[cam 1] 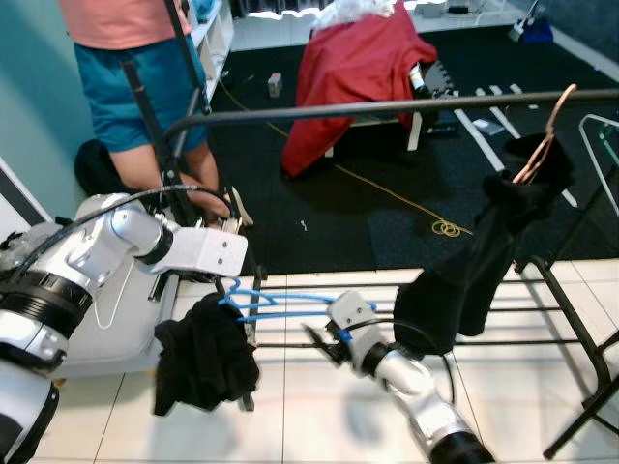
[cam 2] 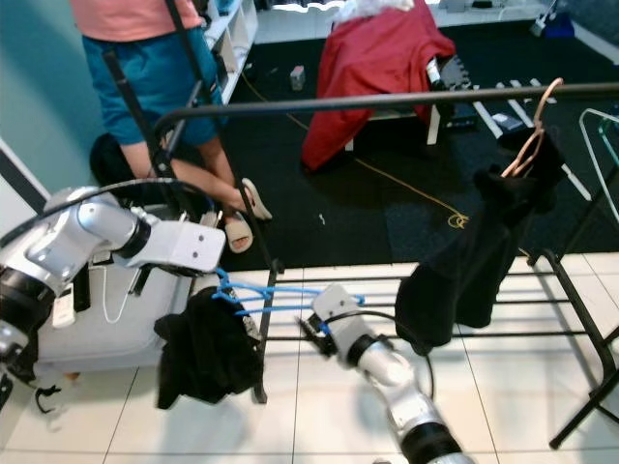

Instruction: Hang hanger

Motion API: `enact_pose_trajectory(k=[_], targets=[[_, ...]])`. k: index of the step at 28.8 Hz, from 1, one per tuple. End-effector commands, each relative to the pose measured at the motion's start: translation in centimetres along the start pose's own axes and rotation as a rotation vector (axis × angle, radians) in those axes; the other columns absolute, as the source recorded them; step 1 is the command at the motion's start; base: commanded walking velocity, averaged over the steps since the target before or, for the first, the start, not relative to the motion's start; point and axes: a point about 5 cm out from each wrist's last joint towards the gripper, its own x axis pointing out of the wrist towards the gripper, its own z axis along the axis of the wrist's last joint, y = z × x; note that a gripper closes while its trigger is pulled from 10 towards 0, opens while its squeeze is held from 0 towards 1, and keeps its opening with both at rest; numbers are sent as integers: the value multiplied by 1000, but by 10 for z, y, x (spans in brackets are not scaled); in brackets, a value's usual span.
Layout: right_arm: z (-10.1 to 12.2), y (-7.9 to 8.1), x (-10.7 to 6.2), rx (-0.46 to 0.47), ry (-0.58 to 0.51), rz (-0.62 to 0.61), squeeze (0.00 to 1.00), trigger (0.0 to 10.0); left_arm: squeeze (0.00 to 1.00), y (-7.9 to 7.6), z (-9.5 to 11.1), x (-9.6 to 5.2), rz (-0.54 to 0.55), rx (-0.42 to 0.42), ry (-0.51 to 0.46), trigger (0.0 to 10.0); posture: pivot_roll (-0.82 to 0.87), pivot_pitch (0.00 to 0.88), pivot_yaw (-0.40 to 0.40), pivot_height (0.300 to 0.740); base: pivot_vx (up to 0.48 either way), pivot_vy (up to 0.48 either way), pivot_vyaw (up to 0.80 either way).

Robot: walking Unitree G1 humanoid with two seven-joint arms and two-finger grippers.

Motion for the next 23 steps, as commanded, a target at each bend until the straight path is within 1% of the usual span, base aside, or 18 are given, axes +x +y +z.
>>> enact_pose_trajectory(k=[1, 2, 3, 4, 6, 7, 8, 10, 11, 12, 14, 16, 18, 19, 20, 21, 22, 23], targets=[[17, 4, 4, -61, -116, 40, 0, 10000, 0, 4, -3, -9, 18, 9, 27, 0, -20, 89, 95, 740, 0, 0, 0], [27, 11, 4, -256, -163, 157, 0, 10000, 0, 4, -3, -8, 19, 8, 27, 0, -25, 84, 97, 740, 0, 0, 0], [35, 20, 3, -320, -232, 236, 0, 10000, 0, 4, -4, -9, 19, 5, 28, 0, -25, 84, 97, 740, 0, 0, 0], [35, 20, 3, -320, -232, 236, 0, 10000, 0, 4, -4, -9, 19, 5, 28, 0, -25, 84, 97, 740, 0, 0, 0], [61, 25, 4, -296, -394, 239, 0, 10000, 0, 5, -5, -11, 27, 1, 34, 0, -20, 74, 92, 740, 0, 0, 0], [69, 27, 4, -288, -441, 247, 0, 10000, 0, 6, -5, -12, 31, 1, 39, 0, -20, 74, 92, 740, 0, 0, 0], [75, 30, 3, -240, -461, 273, 0, 10000, 0, 6, -6, -12, 34, 1, 42, 0, -25, 71, 91, 740, 0, 0, 0], [72, 43, 0, -140, -421, 368, 0, 10000, 0, 6, -7, -11, 34, 0, 45, 0, -26, 76, 91, 740, 0, 0, 0], [72, 43, 0, -140, -421, 368, 0, 10000, 0, 6, -7, -11, 34, 0, 45, 0, -26, 76, 91, 740, 0, 0, 0], [67, 49, -5, -82, -408, 373, 0, 10000, 0, 4, -6, -9, 31, 4, 42, 0, -25, 83, 91, 740, 0, 0, 0], [70, 44, -8, -68, -442, 314, 0, 10000, 0, 4, -5, -8, 26, 11, 34, 0, -23, 85, 93, 740, 0, 0, 0], [72, 42, -8, -78, -455, 303, 0, 10000, 0, 3, -4, -8, 24, 13, 30, 0, -24, 91, 94, 740, 0, 0, 0], [75, 37, -8, -48, -471, 287, 0, 10000, 0, 3, -3, -7, 23, 18, 27, 0, -26, 85, 95, 740, 0, 0, 0], [77, 31, -6, -10, -483, 264, 835, 10000, 0, 4, -1, -7, 22, 28, 22, 0, -26, 83, 95, 740, 0, 0, 0], [77, 31, -6, -10, -483, 264, 835, 10000, 0, 4, -1, -7, 22, 28, 22, 0, -26, 83, 95, 740, 0, 0, 0], [76, 16, -2, 45, -459, 255, 1000, 10000, 0, 5, 3, -6, 23, 51, 6, 0, -19, 88, 91, 740, 0, 0, 0], [76, 6, 0, 83, -445, 252, 1000, 10000, 0, 6, 7, -5, 24, 67, -5, 0, -19, 88, 91, 740, 0, 0, 0], [76, -1, 1, 94, -423, 290, 1000, 10000, 0, 5, 10, -4, 15, 80, -11, 0, -23, 86, 89, 740, 0, 0, 0]])
